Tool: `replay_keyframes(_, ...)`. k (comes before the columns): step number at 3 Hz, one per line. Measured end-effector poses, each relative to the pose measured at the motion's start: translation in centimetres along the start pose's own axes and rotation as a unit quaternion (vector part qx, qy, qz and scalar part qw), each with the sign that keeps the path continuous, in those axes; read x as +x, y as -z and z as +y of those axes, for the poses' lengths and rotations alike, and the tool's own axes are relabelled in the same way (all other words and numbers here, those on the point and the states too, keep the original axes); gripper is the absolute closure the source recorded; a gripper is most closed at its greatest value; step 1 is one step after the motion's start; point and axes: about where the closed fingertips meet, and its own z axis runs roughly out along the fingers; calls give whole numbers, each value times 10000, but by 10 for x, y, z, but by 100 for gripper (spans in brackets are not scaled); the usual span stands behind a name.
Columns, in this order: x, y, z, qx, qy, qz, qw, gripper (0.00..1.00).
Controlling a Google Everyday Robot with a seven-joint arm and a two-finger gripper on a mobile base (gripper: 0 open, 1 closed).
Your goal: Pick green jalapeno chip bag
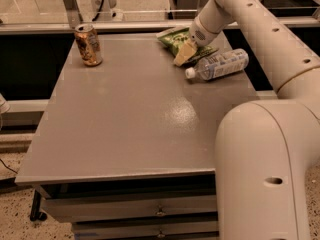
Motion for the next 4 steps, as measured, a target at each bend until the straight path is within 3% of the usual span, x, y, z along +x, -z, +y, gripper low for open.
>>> replay_keyframes(1, -10, 13, 1, -15, 28, -212, 9998, 63)
replay_keyframes(2, -32, 38, 10, -143, 169, -663, 9976, 87)
replay_keyframes(3, -55, 80, 29, -390, 422, -1289, 9900, 100)
replay_keyframes(4, -77, 128, 56, -743, 709, -1959, 9752, 100)
